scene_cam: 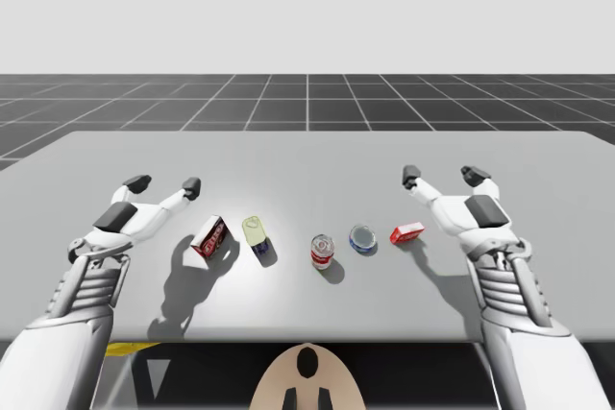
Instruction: Grasp the can of spam and hold it up.
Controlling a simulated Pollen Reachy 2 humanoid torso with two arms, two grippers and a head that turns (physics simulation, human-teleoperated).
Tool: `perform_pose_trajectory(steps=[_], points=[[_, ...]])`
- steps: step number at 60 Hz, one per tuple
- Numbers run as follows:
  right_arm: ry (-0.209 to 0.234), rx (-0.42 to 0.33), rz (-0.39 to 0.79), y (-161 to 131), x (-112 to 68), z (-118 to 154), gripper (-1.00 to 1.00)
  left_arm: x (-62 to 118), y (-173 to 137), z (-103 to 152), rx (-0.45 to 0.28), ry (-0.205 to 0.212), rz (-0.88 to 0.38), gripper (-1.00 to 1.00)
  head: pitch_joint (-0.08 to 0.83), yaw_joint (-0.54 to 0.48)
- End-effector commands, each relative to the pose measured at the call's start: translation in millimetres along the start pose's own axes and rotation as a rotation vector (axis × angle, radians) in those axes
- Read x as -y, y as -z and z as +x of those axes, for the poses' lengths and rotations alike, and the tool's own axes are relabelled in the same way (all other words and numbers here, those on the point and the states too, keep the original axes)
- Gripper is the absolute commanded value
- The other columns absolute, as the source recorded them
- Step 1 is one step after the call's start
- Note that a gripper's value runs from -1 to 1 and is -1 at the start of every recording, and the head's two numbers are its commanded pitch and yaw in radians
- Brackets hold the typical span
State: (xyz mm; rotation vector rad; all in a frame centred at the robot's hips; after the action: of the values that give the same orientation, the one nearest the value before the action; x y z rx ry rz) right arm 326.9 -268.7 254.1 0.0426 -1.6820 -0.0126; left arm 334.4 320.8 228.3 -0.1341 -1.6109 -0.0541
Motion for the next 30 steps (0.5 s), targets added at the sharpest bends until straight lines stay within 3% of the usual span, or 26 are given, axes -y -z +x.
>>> perform_pose_trajectory(steps=[1, 5, 10, 30], points=[[0.02, 0.003, -0.019, -2.2, 0.6, 0.3, -1.0, 0.1, -0.2, -0.7, -0.002, 0.002, -0.007, -1.0, 0.014, -0.02], [0.018, 0.009, -0.021, -2.0, 1.2, 2.1, -1.0, 0.3, 0.0, -1.0, -0.003, 0.004, -0.008, -1.0, 0.031, -0.02], [-0.022, 0.025, -0.053, -0.6, 2.6, 2.8, -1.0, 0.4, 0.1, -1.0, -0.003, 0.004, -0.008, -1.0, 0.079, -0.01], [-0.058, 0.029, -0.054, -1.0, 0.2, 1.4, -1.0, 2.4, 1.8, -3.9, -0.016, 0.028, -0.013, -1.0, 0.406, 0.01]])
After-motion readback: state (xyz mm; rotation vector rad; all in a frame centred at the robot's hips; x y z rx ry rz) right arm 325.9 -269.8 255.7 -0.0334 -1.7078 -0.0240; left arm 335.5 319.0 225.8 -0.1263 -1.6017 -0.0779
